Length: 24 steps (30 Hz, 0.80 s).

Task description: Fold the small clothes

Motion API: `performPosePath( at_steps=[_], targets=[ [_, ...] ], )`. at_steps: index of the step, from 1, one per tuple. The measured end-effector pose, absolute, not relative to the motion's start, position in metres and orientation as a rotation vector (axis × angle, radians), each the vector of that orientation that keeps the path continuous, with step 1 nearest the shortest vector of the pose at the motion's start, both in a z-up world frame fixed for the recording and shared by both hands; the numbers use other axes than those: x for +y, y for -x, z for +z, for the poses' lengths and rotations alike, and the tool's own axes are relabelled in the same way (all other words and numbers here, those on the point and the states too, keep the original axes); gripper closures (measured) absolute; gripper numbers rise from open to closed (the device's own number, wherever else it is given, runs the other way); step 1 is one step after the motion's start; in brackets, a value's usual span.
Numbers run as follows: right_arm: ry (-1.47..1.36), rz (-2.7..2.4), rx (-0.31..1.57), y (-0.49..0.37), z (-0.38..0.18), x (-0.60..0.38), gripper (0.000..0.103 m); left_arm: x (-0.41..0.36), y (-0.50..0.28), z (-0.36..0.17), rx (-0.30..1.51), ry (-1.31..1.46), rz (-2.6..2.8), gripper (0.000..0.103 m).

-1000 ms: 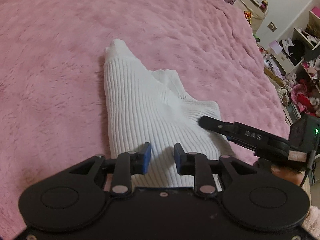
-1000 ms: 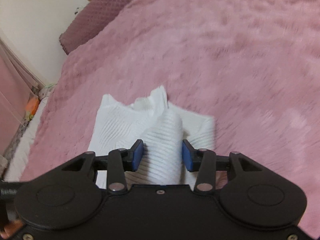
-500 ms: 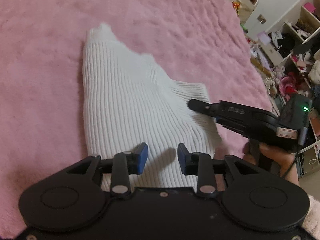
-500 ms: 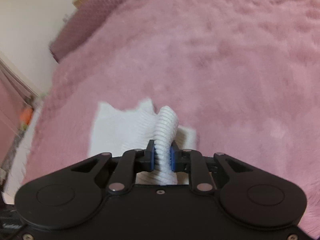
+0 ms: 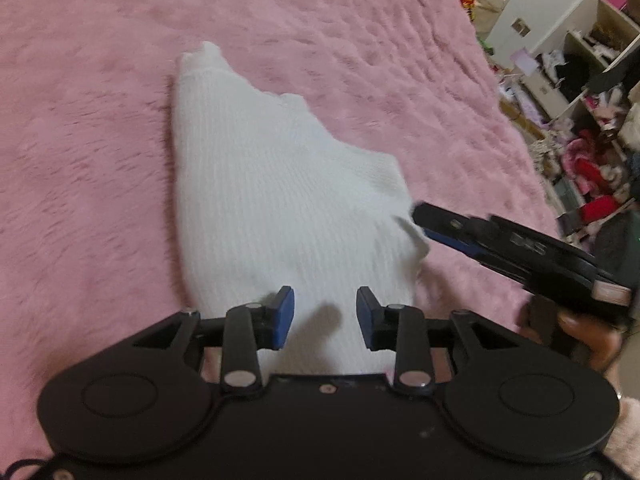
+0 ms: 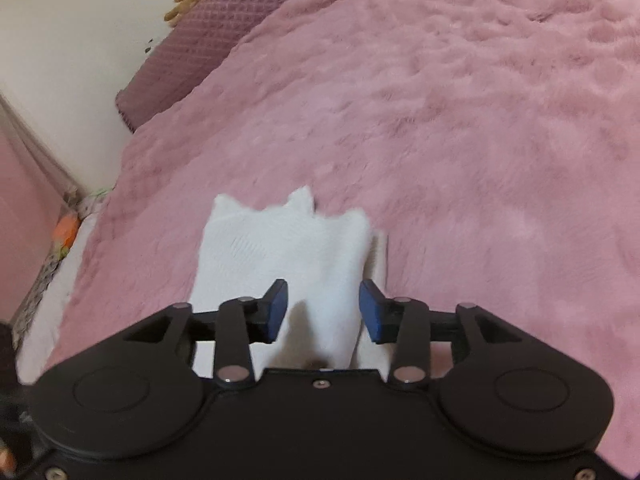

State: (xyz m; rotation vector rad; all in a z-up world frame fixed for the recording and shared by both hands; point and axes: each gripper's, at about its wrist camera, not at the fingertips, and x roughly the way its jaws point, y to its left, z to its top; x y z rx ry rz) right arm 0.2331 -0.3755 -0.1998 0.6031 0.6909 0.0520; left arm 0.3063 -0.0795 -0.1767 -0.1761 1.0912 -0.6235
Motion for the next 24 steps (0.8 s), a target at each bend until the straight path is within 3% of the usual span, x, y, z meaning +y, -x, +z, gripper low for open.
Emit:
performPosePath(
  at_steps=[7,9,10,11,13,19,24],
  targets=[
    [-0.647,0.066,0.730,-0.229,-0.212,-0.365,0.059,-0.080,-0.285,-0.188,1.122,0.101,-0.571,0.067],
    [-0.646,0.065,0.741,-0.233,-0.213,-0.362,0.065,-0.081,-0.282,-0.191,1.120,0.096,-0.567,0.064],
    [-0.645,0.063,0.752,-0.235,-0.214,-0.361,0.076,-0.083,-0.281,-0.193,1.124,0.095,-0.565,0.063],
    [-0.650,0.058,0.762,-0.236,-0.214,-0.362,0.080,-0.083,-0.283,-0.195,1.130,0.093,-0.561,0.063],
    [-0.660,0.037,0.766,-0.235,-0.215,-0.362,0.085,-0.086,-0.282,-0.199,1.138,0.092,-0.558,0.063],
    [-0.613,-0.005,0.729,-0.223,-0.200,-0.360,0.090,-0.089,-0.277,-0.197,1.138,0.102,-0.564,0.061],
    [-0.640,-0.022,0.796,-0.231,-0.223,-0.364,0.091,-0.091,-0.280,-0.205,1.159,0.101,-0.557,0.060]
  ],
)
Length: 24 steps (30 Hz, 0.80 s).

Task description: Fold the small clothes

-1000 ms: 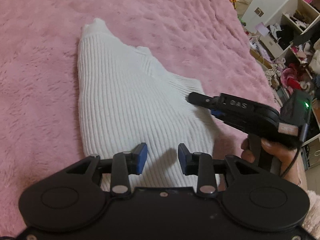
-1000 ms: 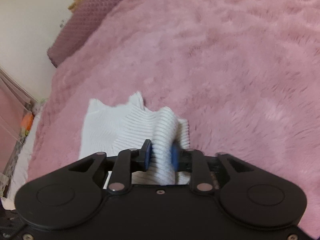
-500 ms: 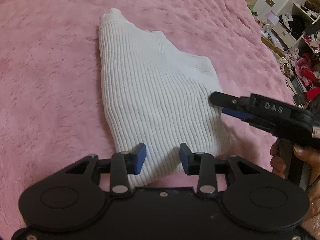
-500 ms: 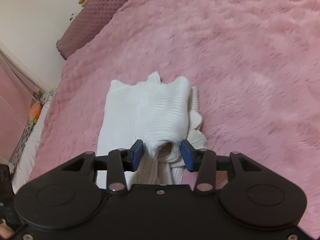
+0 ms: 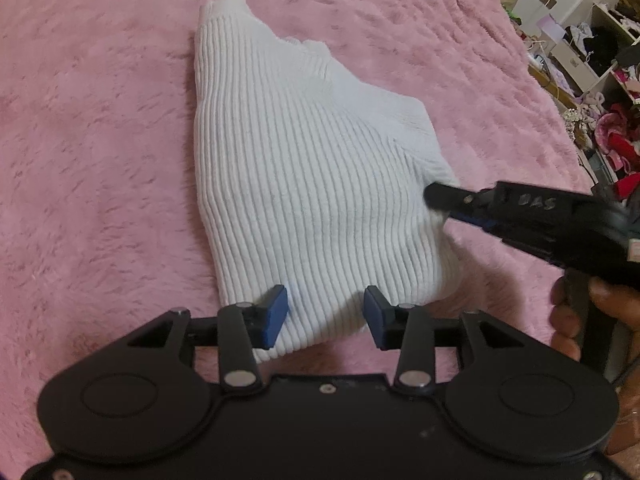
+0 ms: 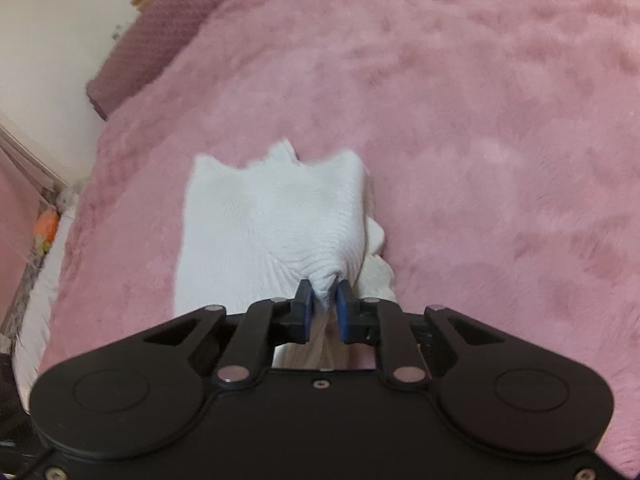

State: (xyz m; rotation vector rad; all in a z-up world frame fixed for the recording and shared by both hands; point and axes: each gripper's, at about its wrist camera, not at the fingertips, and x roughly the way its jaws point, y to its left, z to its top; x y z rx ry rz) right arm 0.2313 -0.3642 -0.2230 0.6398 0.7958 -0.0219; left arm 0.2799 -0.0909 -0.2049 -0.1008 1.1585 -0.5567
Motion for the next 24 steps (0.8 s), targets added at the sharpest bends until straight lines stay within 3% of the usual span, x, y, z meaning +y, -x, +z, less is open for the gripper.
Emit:
performPosePath(
  at_steps=[6,14,24],
  targets=[
    [-0.637,-0.011,0.753,-0.221,-0.215,-0.366,0.072,-0.093,-0.280,-0.205,1.160,0.084,-0.548,0.059],
    [-0.166,0.098,0.679,-0.194,-0.150,-0.294,0.072,-0.072,-0.271,-0.175,1.082,0.086,-0.503,0.059],
    [0.020,0.107,0.812,-0.197,-0.181,-0.259,0.079,-0.073,-0.268,-0.203,1.140,0.064,-0.450,0.058]
  ],
)
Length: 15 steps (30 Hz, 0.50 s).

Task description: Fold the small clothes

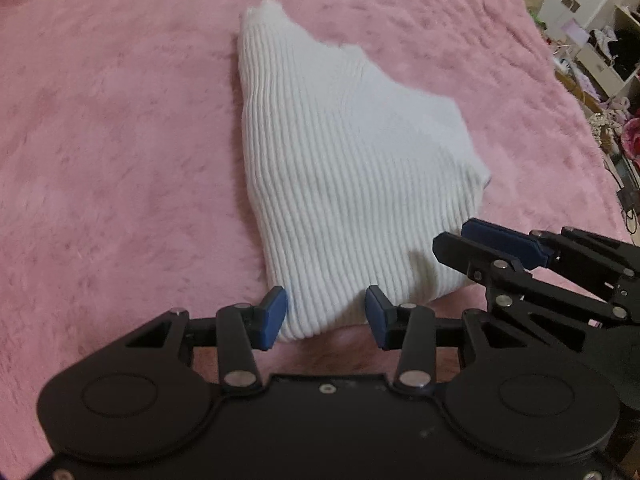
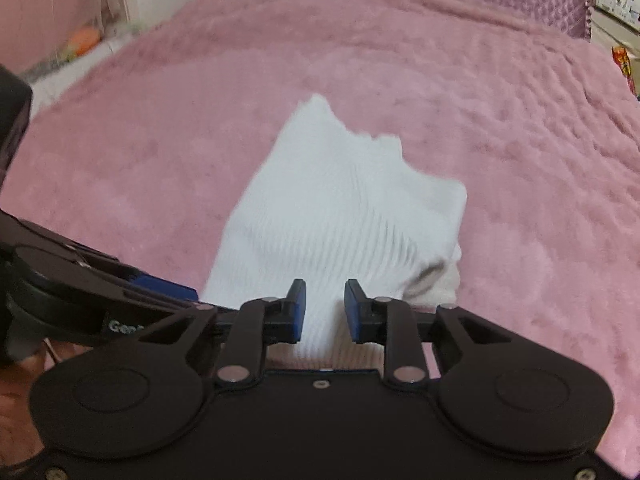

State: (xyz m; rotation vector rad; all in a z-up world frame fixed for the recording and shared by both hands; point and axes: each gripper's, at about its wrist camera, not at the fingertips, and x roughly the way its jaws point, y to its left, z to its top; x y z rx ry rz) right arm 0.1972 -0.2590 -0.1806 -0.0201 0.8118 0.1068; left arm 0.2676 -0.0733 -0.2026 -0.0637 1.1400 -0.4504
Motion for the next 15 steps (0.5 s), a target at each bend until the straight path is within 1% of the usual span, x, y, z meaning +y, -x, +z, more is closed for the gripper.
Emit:
performPosePath(
  at_steps=[4,8,15],
  targets=[
    [0.012,0.076,0.856,-0.195,-0.195,-0.262,0.080,-0.075,-0.267,-0.210,1.144,0.056,-0.429,0.056],
    [-0.022,0.067,0.866,-0.193,-0.207,-0.267,0.080,-0.079,-0.269,-0.217,1.156,0.046,-0.414,0.051],
    [-0.051,0.071,0.858,-0.197,-0.204,-0.268,0.080,-0.080,-0.269,-0.218,1.157,0.050,-0.411,0.049]
  ],
)
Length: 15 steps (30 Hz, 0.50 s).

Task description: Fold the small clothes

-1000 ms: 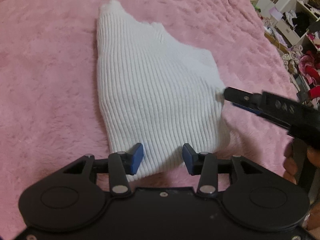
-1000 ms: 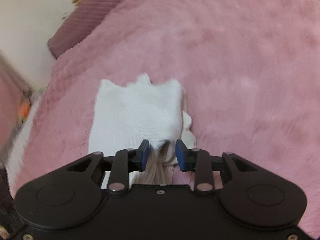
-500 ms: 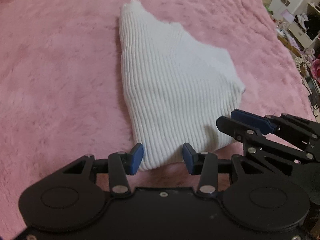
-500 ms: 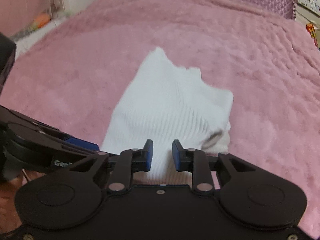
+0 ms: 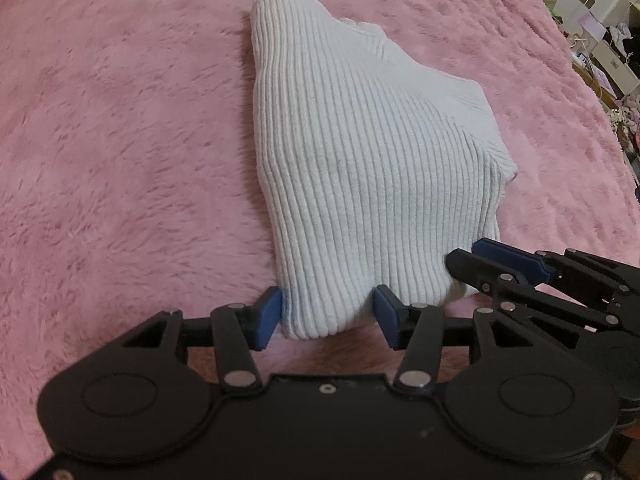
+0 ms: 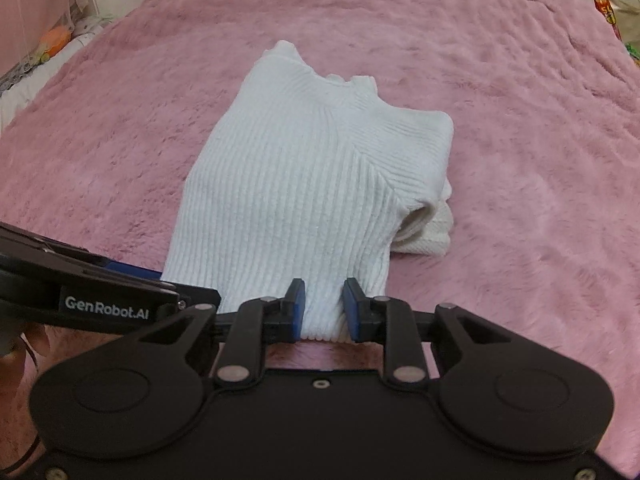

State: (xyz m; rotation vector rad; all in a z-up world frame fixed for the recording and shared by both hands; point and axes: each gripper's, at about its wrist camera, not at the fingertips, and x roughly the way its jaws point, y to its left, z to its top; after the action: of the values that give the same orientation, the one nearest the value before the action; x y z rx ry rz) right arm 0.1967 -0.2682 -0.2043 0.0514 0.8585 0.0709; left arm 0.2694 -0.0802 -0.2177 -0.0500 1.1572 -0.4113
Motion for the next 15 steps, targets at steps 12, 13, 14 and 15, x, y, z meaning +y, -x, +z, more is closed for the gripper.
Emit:
performPosePath(
  at_steps=[12,13,14,15],
  targets=[
    [-0.019,0.040,0.659,-0.259,-0.150,-0.294,0.080,-0.073,-0.320,-0.159,0.944,0.021,-0.368,0.051],
    [-0.018,0.042,0.661,-0.268,-0.151,-0.296,0.080,-0.075,-0.329,-0.158,0.934,0.026,-0.366,0.051],
    [-0.021,0.046,0.666,-0.277,-0.153,-0.297,0.080,-0.078,-0.338,-0.158,0.931,0.035,-0.366,0.051],
    [-0.024,0.052,0.677,-0.287,-0.157,-0.298,0.080,-0.082,-0.349,-0.158,0.934,0.046,-0.371,0.051]
  ],
)
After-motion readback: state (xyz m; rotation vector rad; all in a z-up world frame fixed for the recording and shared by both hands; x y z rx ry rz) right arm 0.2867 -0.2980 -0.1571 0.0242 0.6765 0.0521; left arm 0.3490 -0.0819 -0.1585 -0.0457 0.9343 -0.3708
